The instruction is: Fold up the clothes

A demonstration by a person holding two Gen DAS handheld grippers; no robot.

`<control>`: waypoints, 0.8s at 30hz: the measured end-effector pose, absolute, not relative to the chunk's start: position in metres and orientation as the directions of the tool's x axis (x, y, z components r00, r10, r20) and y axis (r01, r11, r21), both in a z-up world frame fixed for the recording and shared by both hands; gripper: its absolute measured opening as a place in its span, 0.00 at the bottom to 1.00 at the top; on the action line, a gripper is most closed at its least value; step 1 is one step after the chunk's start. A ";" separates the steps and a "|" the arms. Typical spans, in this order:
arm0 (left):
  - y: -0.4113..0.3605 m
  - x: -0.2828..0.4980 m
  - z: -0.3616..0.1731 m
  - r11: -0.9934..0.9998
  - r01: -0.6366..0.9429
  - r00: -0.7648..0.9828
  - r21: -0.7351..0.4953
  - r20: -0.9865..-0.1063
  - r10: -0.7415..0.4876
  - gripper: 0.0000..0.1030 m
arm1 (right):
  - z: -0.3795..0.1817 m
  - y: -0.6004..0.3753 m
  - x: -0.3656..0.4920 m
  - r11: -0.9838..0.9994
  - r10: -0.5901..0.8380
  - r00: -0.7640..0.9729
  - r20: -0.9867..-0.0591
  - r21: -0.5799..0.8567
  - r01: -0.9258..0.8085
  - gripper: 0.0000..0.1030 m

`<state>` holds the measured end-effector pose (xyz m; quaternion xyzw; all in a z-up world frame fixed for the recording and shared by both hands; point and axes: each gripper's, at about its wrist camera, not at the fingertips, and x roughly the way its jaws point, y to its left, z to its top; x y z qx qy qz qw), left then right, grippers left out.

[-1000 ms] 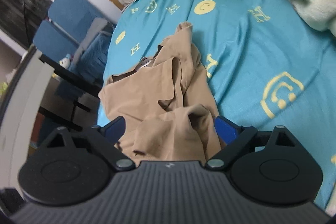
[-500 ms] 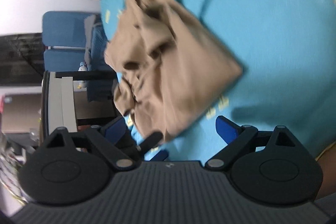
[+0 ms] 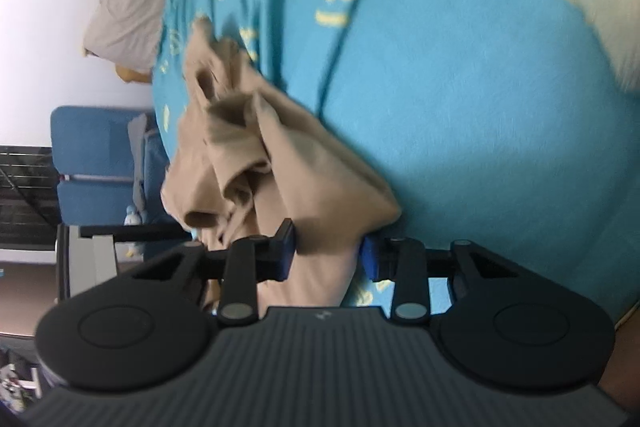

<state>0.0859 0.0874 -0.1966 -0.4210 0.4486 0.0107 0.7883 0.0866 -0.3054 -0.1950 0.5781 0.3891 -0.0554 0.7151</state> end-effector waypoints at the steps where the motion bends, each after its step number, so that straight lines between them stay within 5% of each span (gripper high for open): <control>1: 0.090 0.087 -0.196 0.629 -0.399 0.591 -0.667 -0.712 -0.379 0.77 | -0.192 -0.305 0.086 0.335 0.359 0.699 -0.618 0.785 0.522 0.36; 9: 0.062 0.088 -0.201 0.682 -0.382 0.472 -0.624 -0.766 -0.436 0.78 | -0.201 -0.310 0.086 0.336 0.362 0.679 -0.639 0.769 0.544 0.37; 12: 0.078 0.088 -0.210 0.585 -0.457 0.523 -0.671 -0.734 -0.433 0.61 | -0.201 -0.309 0.088 0.353 0.345 0.687 -0.640 0.766 0.536 0.38; 15: 0.091 0.091 -0.218 0.525 -0.504 0.546 -0.686 -0.724 -0.422 0.33 | -0.195 -0.307 0.093 0.413 0.321 0.687 -0.652 0.749 0.518 0.34; 17: 0.091 0.090 -0.213 0.534 -0.482 0.568 -0.694 -0.712 -0.412 0.21 | -0.189 -0.305 0.097 0.462 0.302 0.687 -0.662 0.731 0.502 0.19; 24: 0.080 0.079 -0.164 0.589 -0.321 0.686 -0.742 -0.611 -0.395 0.13 | -0.155 -0.305 0.098 0.511 0.270 0.766 -0.583 0.761 0.399 0.14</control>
